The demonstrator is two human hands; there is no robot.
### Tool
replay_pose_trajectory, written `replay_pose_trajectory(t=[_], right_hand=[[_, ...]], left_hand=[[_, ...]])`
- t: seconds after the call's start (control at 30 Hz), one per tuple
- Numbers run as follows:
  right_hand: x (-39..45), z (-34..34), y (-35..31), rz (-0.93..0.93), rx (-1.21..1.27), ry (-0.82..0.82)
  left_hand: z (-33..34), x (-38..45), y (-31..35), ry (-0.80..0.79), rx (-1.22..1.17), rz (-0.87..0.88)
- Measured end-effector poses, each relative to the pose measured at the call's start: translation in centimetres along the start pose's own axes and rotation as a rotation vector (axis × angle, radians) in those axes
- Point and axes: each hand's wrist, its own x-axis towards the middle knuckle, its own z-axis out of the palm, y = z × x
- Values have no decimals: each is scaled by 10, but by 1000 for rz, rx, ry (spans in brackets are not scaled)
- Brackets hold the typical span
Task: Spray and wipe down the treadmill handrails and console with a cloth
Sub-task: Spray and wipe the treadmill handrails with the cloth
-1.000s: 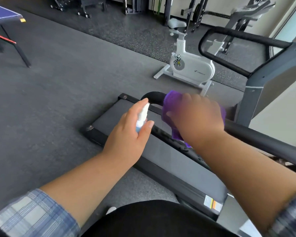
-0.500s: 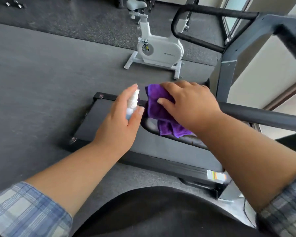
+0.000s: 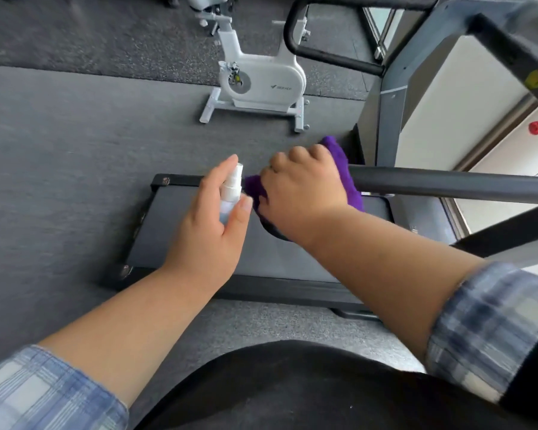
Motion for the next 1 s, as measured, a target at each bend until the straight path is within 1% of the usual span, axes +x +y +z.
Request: replay_pose_trajectory(t=[0.07, 0.1, 0.2, 0.23, 0.33, 0.43, 0.53, 0.63, 0.7, 0.8, 0.87, 0.9, 0.93, 1.0], right_hand=[[1, 9, -15, -120, -108, -28], [0, 12, -16, -145, -137, -14], [-5, 20, -4, -129, -62, 92], [-5, 20, -2, -89, -4, 125], [-16, 13, 21, 132, 159, 211], [-40, 10, 67, 320, 228, 220], [-63, 14, 100, 402, 226, 238], [-61, 11, 88, 457, 266, 197], [-50, 3, 64, 443, 251, 130], [-32, -7, 29, 302, 161, 24], [-25, -7, 19, 218, 121, -57], [-24, -7, 21, 199, 129, -65], [-25, -6, 26, 191, 150, -39], [-35, 1, 44, 212, 189, 68]], left_hand=[[-1, 1, 0, 6, 2, -6], [-1, 2, 1, 6, 8, -10], [1, 4, 7, -15, 4, 0], [2, 4, 8, -13, 4, 6], [9, 4, 15, -22, -22, 34], [10, 1, 19, -38, -48, 47], [7, -2, 22, -18, 22, 89], [3, -5, 26, -32, 32, 89], [4, -6, 27, -42, 15, 92], [10, -6, 33, -58, -40, 117], [14, -8, 38, -74, -58, 141], [16, -9, 40, -81, -57, 161], [16, -9, 41, -89, -56, 173], [17, -8, 41, -97, -62, 171]])
